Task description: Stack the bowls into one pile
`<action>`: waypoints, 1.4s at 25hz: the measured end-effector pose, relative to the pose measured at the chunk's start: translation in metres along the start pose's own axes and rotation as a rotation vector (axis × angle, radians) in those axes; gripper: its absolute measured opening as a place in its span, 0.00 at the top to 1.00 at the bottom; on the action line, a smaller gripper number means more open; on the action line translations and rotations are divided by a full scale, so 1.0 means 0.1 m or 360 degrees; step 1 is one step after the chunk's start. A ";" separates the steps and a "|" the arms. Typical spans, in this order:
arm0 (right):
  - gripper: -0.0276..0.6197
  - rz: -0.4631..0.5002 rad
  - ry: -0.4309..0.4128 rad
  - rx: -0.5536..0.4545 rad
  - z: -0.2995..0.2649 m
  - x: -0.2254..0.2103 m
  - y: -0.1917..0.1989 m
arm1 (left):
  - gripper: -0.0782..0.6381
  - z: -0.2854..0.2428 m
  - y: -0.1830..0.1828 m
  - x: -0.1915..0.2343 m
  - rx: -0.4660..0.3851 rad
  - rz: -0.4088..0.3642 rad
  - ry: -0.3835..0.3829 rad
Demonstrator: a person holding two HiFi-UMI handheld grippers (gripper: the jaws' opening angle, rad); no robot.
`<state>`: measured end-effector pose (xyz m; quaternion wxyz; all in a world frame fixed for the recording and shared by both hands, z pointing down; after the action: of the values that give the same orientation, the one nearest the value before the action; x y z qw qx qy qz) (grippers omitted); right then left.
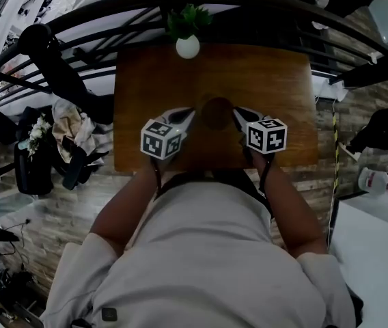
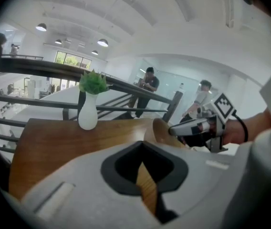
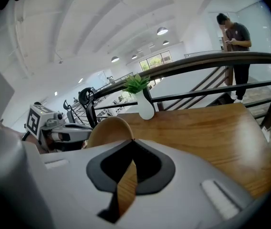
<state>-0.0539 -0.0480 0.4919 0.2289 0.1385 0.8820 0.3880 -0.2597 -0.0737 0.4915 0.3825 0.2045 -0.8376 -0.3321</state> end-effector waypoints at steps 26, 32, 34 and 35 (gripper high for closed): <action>0.93 0.0051 -0.0134 0.0264 -0.85 -0.31 -0.10 | 0.89 -0.20 0.02 0.71 0.0004 0.0160 -0.0103; 0.93 0.0041 -0.0156 0.0308 -1.03 -0.44 -0.05 | 0.89 -0.35 0.08 0.81 0.0037 0.0192 -0.0116; 0.93 0.0033 -0.0163 0.0321 -1.08 -0.47 -0.03 | 0.89 -0.39 0.10 0.85 0.0048 0.0202 -0.0122; 0.93 0.0026 -0.0166 0.0328 -1.11 -0.49 -0.02 | 0.89 -0.41 0.11 0.87 0.0051 0.0207 -0.0125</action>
<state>-0.0692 -0.1385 0.5709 0.2559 0.1887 0.9028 0.2895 -0.2827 -0.1343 0.5629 0.3668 0.1426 -0.8687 -0.3007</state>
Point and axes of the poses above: the fingertips, and each gripper's own axes: z backward along the fingers, x to its left, y out of its underside, the point moved 7 cm from there along z, backward along the fingers, and after that the axes turned 10 degrees about z, right-handed, at the moved point
